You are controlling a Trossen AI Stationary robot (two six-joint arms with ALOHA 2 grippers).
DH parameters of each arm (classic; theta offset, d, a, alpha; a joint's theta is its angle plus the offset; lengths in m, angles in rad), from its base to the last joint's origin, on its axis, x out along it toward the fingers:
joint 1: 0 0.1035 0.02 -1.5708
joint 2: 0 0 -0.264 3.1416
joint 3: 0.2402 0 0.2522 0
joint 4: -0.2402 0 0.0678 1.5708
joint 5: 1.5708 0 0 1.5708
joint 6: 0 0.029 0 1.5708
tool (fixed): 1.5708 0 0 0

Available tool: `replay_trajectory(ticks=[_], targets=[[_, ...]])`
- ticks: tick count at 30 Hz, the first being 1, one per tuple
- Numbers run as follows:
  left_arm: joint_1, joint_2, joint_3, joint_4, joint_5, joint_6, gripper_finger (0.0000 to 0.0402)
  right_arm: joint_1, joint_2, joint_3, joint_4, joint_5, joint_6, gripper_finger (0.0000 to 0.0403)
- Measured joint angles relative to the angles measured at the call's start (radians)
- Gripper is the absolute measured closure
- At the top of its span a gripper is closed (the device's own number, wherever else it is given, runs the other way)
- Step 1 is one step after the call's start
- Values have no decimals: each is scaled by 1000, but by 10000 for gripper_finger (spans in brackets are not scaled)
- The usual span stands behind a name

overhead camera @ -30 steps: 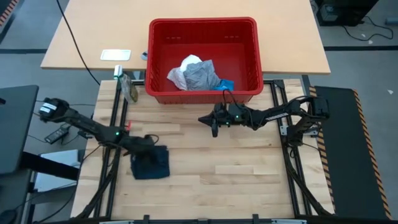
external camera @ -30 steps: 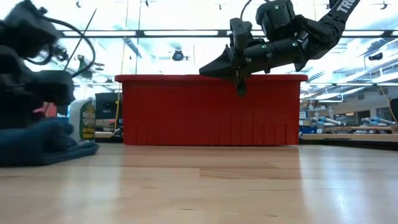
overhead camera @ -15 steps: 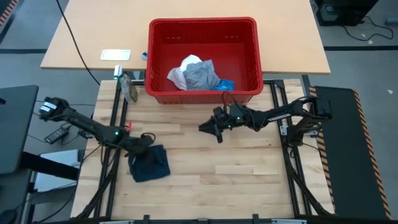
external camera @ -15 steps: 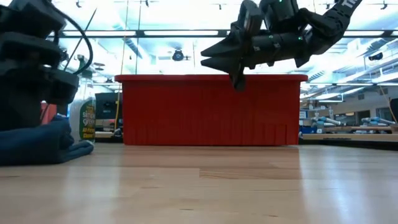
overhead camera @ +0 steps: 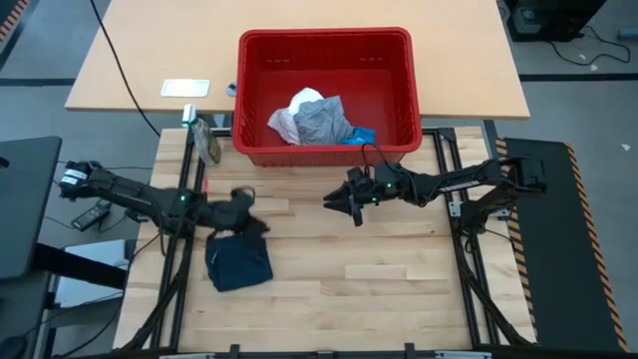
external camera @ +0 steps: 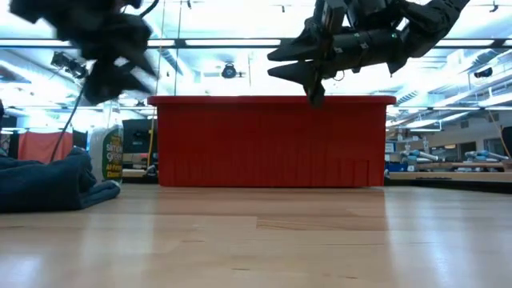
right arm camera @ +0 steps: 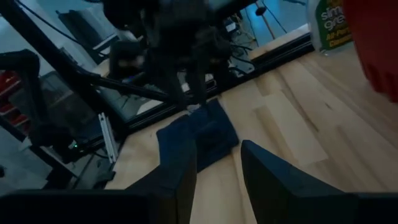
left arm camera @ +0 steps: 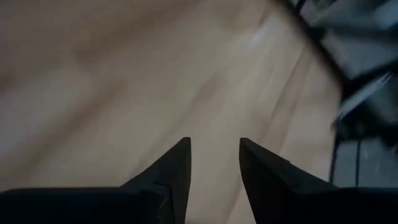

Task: Fold laundry
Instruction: Remove the gray shirt from the red laundry bin

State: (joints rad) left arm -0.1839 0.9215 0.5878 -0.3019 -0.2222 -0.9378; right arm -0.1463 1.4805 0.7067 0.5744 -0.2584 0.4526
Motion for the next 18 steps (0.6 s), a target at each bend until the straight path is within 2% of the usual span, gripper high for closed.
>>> replay_trajectory(ticks=[5, 9, 12, 15, 18], targets=[[113, 0, 14, 242, -4, 144, 279, -17, -31, 0, -33, 1, -4, 268], [153, 15, 14, 460, -9, 240, 284, -39, -53, 0, -31, 2, -8, 268], [167, 35, 13, 589, -58, 309, 284, -54, -68, 0, -31, 9, -1, 268], [202, 58, 14, 629, -107, 318, 282, -60, -86, 0, -30, 27, 0, 268], [255, 86, 12, 627, -110, 290, 272, -60, -96, 0, -28, 37, -2, 268]])
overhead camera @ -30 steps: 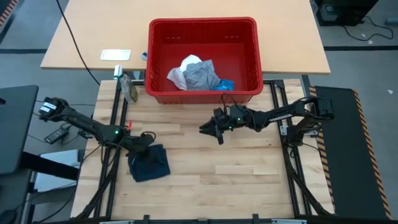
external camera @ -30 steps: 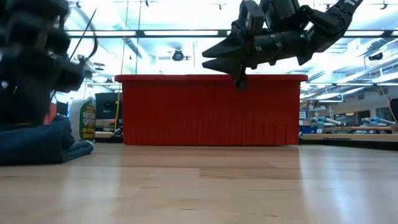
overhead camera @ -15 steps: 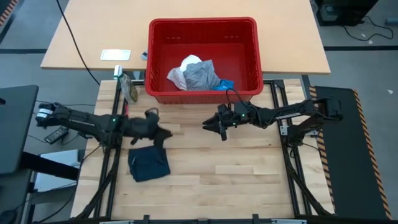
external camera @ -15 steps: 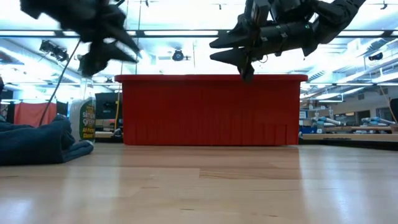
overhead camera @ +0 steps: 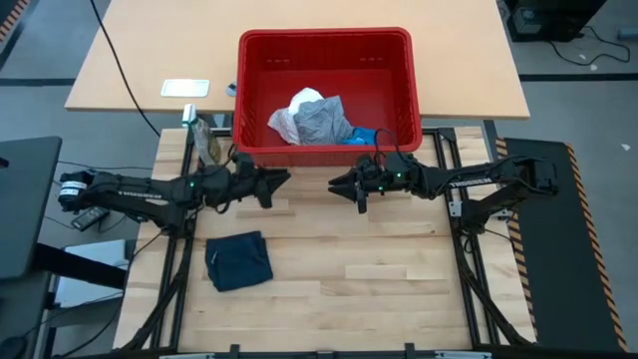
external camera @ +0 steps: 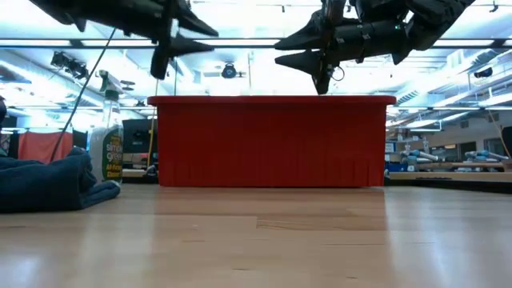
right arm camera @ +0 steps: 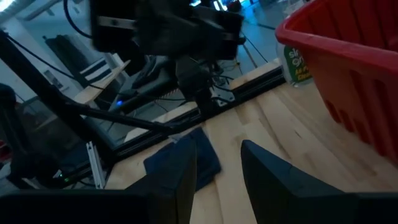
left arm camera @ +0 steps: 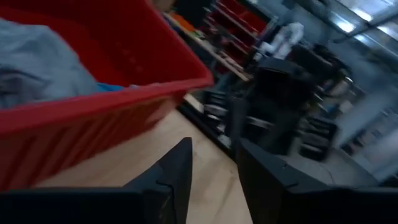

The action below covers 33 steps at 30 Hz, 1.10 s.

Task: Fold laundry
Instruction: Remove the gray shirt from the red laundry bin

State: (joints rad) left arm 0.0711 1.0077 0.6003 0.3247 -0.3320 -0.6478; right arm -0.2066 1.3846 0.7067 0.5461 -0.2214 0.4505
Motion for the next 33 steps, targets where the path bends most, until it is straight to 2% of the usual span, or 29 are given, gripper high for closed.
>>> replay_trajectory(ticks=[4, 12, 15, 17, 22, 24, 27, 31, 33], targets=[[66, 32, 0, 1, 35, -48, 246, 0, 3, 0, 21, 19, -5, 268], [230, 41, 19, -6, 61, -16, 187, -33, 3, 14, 23, 195, -89, 268], [308, 41, 55, -2, 120, 37, 174, -82, 3, 61, -57, 220, -114, 268], [350, 40, 76, 0, 122, 72, 169, -124, 3, 110, -143, 237, -125, 268], [438, 40, 95, -1, 129, 273, 168, -245, 37, 275, -349, 296, -197, 268], [481, 40, 103, -8, 138, 279, 168, -302, 86, 365, -454, 316, -189, 268], [566, 65, 128, -29, 251, 269, 168, -372, 191, 512, -623, 291, -186, 268], [674, 137, 170, -52, 497, 250, 168, -423, 348, 679, -720, 201, -282, 262], [712, 175, 196, -47, 576, 256, 168, -446, 414, 752, -771, 181, -288, 253]])
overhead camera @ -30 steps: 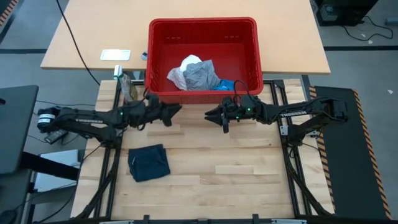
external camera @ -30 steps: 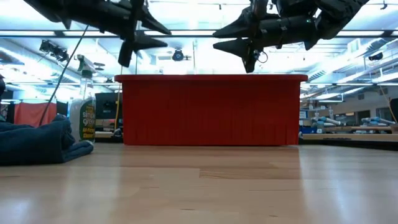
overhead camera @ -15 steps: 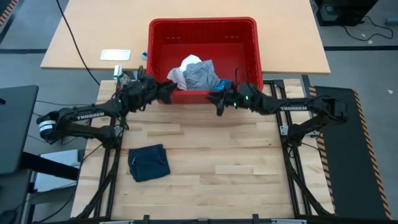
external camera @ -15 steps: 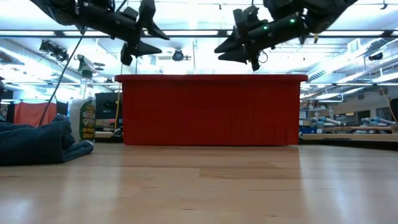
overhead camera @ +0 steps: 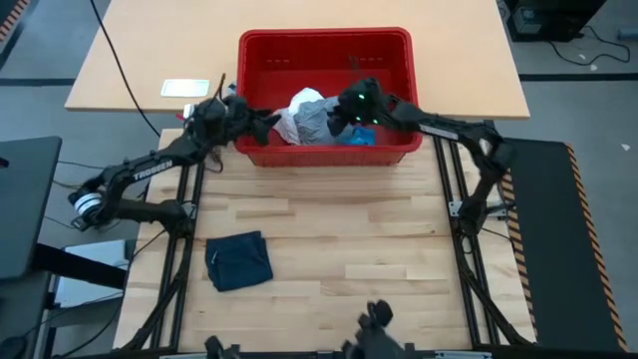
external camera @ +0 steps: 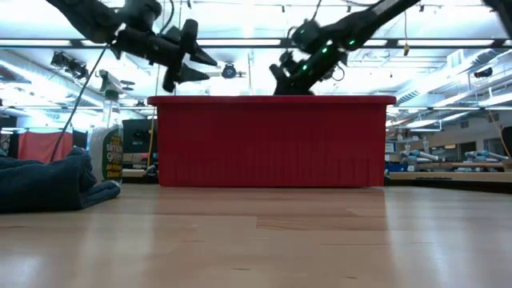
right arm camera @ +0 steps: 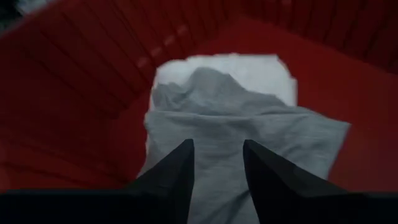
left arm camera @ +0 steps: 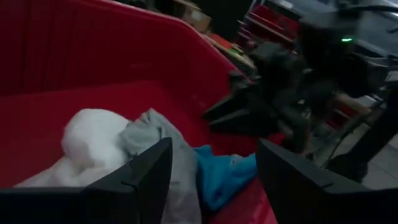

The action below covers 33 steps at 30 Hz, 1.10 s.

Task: Fold laundry
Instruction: Remove the gray shirt from the red laundry bin

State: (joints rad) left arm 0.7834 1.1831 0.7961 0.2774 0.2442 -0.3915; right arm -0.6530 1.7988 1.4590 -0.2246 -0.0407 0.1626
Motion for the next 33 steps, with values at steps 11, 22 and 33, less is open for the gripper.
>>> replay_trajectory(ticks=[11, 22, 33], targets=[[105, 123, 77, -44, 123, 139, 168, -129, 219, 211, -222, -117, 69, 159], [199, 206, 148, -52, 241, 209, 168, -169, 323, 211, -240, -299, 108, 298], [206, 218, 188, -73, 251, 226, 168, -161, 104, 209, -264, -270, 94, 383]])
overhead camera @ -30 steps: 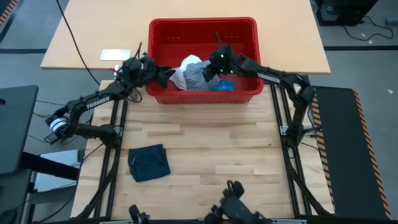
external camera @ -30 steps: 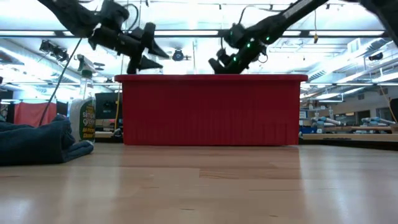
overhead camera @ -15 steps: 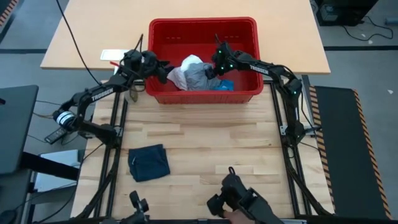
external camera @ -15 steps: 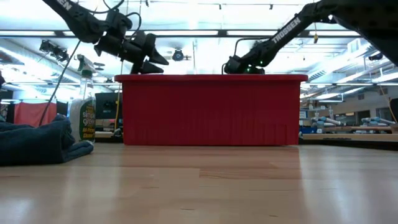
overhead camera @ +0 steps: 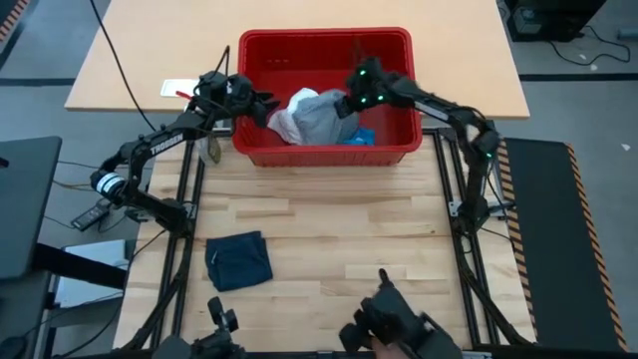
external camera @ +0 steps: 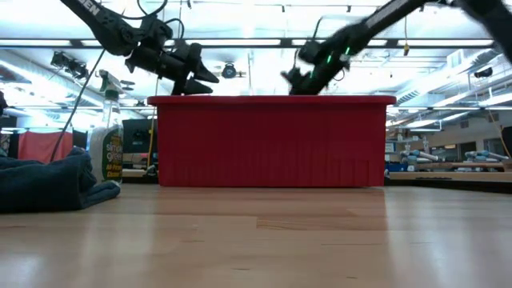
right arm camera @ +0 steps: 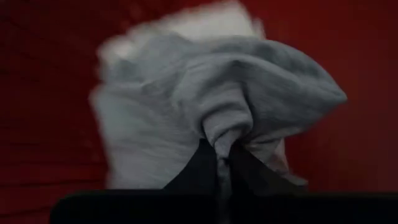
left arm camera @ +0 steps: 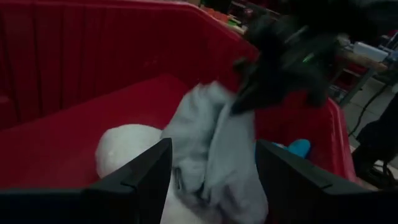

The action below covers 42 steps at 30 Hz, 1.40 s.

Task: Fold laundry
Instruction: Remove the gray shirt from the red laundry bin

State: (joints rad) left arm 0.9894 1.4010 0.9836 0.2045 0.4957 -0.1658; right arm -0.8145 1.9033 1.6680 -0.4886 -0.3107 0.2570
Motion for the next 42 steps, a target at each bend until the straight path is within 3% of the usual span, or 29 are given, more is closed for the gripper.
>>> replay_trajectory(ticks=[5, 11, 15, 19, 24, 32, 37, 42], targets=[[-3, 0, 0, 59, 2, -23, 168, 35, -199, 0, -32, 43, -45, 383], [-82, -2, 0, 245, 177, -91, 168, 106, -406, 0, -46, -24, -91, 383], [-173, -2, 0, 289, 162, -111, 168, 177, -518, 1, -78, -34, -96, 383], [-289, -1, 0, 318, 136, 6, 168, 281, -609, 2, -285, 57, -137, 383], [-443, -1, 0, 331, 36, 3, 168, 437, -693, -98, -471, 198, -70, 383], [-710, -1, 0, 325, -207, -6, 168, 681, -774, -406, -380, 312, 107, 383], [-874, -1, 0, 273, -361, -73, 168, 788, -776, -637, -164, 287, 207, 383], [-1041, 9, 0, 123, -481, -167, 168, 882, -748, -847, 167, 267, 302, 383]])
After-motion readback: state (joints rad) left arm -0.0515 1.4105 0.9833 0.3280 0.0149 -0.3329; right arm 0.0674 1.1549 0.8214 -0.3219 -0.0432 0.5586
